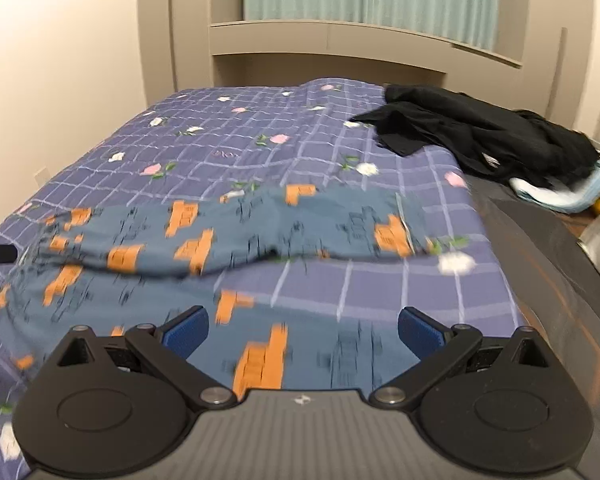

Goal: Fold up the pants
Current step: 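Move the left tool to the waistband while the right tool reaches the leg hems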

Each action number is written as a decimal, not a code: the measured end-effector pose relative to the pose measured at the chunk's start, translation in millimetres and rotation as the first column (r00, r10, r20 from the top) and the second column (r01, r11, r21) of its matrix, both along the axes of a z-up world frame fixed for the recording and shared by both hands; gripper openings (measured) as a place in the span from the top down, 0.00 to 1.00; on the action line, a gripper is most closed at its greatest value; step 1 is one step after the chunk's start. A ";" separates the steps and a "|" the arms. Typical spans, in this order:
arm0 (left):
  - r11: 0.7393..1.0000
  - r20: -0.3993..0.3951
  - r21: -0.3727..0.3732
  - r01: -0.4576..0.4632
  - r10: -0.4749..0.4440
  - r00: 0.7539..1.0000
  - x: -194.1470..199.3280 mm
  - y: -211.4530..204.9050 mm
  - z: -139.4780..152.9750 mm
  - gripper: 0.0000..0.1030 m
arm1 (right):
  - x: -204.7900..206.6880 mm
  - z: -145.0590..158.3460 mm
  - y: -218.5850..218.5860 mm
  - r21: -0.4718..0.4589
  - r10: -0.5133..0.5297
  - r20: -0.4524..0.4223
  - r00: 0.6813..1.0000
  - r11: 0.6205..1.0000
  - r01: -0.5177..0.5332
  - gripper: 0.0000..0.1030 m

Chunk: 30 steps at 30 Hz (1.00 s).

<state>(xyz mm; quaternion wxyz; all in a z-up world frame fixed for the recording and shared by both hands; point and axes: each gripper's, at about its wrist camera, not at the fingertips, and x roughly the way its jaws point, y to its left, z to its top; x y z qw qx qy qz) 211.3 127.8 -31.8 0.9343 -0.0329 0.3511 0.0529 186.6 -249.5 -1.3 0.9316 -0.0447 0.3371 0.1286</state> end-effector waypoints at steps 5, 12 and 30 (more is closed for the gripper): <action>0.997 -0.053 0.061 0.038 -0.035 0.998 61.3 60.2 -13.9 0.00 | 85.0 11.4 32.9 0.029 0.221 -0.004 0.975 0.975 -0.221 0.00; 0.976 -0.111 0.068 0.207 -0.199 0.974 117.9 106.9 -41.1 0.08 | 182.3 7.6 137.3 0.008 0.558 -0.060 0.828 0.830 -0.558 0.00; 0.932 -0.205 0.000 0.364 -0.356 0.912 171.5 130.6 -96.3 0.51 | 312.2 -81.8 197.3 -0.119 0.711 -0.394 0.582 0.588 -0.800 0.46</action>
